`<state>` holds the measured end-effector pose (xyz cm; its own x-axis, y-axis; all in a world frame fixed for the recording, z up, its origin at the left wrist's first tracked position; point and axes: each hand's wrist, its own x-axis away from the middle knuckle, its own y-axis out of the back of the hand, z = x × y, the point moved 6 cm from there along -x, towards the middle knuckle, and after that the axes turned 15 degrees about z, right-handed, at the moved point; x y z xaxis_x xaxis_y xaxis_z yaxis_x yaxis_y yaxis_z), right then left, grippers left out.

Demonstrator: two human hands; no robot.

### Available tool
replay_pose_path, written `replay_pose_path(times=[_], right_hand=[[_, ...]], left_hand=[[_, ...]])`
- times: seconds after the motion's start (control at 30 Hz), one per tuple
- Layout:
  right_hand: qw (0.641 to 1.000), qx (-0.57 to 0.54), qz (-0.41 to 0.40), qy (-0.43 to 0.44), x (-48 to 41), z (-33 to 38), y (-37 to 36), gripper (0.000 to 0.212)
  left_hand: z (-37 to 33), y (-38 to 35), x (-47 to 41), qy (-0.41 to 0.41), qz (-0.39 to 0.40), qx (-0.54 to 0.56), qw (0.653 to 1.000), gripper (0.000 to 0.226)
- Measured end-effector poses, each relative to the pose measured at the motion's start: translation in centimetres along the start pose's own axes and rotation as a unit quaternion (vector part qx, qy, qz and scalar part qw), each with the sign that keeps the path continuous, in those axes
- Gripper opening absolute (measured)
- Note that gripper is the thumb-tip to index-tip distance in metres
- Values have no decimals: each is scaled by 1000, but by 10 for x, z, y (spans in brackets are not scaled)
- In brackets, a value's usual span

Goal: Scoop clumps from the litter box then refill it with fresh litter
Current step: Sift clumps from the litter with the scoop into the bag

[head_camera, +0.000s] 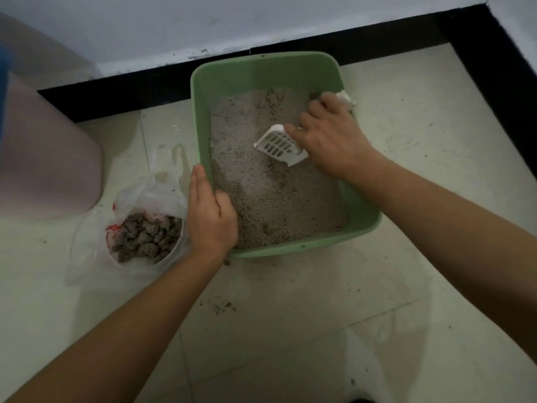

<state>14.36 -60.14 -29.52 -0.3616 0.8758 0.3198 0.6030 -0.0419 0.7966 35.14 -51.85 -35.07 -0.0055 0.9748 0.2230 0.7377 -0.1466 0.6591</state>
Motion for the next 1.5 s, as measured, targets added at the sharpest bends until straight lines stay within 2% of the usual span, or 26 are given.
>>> replay_pose_path(times=[0.07, 0.17, 0.27, 0.4, 0.57, 0.7, 0.73, 0.77, 0.87, 1.03, 1.1, 1.17, 1.3, 1.33, 1.37, 1.5], right_hand=[[998, -24, -1, 65, 0, -4, -2, 48], [985, -117, 32, 125, 9, 0, -14, 42], [968, -177, 98, 145, 21, 18, -35, 39], [947, -265, 135, 125, 27, 24, -52, 36], [850, -475, 206, 90, 36, 53, -67, 33], [747, -618, 228, 92, 45, 70, -76, 32], [739, -629, 223, 92, 46, 75, -76, 31], [747, -623, 216, 84, 46, 79, -73, 30], [810, -554, 188, 49, 42, 86, -60, 30], [827, -539, 159, 30, 34, 65, -57, 37], [824, -550, 135, 18, 30, 65, -54, 37], [801, -581, 144, 18, 29, 73, -56, 37], [706, -687, 165, 50, 34, 67, -64, 40], [695, -699, 162, 47, 35, 58, -64, 40], [697, -698, 159, 36, 36, 46, -63, 42], [757, -638, 145, -10, 36, 7, -57, 43]], left_hand=[[2, 1, 0, 1, -7, 29, 1000, 64], [3, 2, 1, 2, -14, 49, 999, 63], [3, 2, 1, 0, -13, 57, 998, 63], [7, 3, 2, 8, -24, 105, 994, 61], [13, 2, 1, 8, -25, 174, 984, 60], [14, 2, 0, 13, -28, 181, 983, 62], [14, 2, 0, 14, -28, 186, 982, 62], [15, 2, 0, 15, -28, 194, 981, 63], [17, 2, -2, 19, -31, 211, 977, 64], [16, 0, 0, 14, -29, 228, 973, 63], [17, 0, -1, 12, -30, 235, 971, 63], [18, 1, -1, 12, -35, 234, 972, 63], [19, 0, -1, 7, -31, 236, 971, 64], [19, 0, -1, 4, -30, 240, 970, 64], [19, -1, -1, 2, -29, 244, 969, 64], [19, 0, 1, 4, -31, 252, 967, 63]])
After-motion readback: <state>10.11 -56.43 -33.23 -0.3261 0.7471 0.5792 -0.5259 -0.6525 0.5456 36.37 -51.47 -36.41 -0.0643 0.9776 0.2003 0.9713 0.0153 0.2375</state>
